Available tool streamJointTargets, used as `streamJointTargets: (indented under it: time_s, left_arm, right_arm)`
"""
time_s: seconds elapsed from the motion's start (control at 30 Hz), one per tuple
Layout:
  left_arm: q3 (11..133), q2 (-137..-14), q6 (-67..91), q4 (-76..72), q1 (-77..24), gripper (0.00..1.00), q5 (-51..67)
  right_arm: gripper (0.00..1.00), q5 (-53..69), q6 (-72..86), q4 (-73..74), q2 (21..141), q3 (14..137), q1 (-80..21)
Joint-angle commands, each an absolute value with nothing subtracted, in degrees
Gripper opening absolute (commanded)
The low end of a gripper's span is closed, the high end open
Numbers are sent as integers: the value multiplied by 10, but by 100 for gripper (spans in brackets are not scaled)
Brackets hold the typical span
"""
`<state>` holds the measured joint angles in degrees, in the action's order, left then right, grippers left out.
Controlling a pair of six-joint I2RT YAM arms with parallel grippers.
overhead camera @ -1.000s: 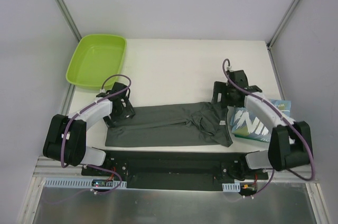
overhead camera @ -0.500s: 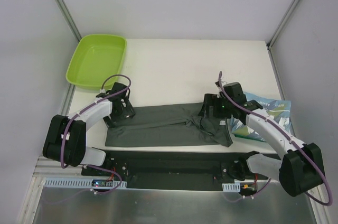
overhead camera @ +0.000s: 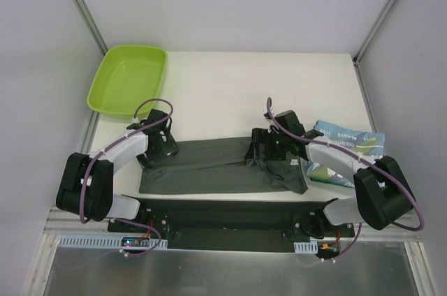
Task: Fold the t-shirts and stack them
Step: Fold the other side of the tshirt into a rectangle
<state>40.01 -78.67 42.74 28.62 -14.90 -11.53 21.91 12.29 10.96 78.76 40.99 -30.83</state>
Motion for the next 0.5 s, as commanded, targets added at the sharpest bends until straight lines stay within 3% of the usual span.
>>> streamJointTargets:
  time_s: [0.0, 0.47]
  left_arm:
    - [387, -784, 422, 289, -142, 99, -117]
    - [388, -787, 421, 288, -142, 99, -116]
  right_arm:
    - [96, 223, 139, 84, 780, 416, -315]
    - [96, 349, 131, 74, 702, 371, -341]
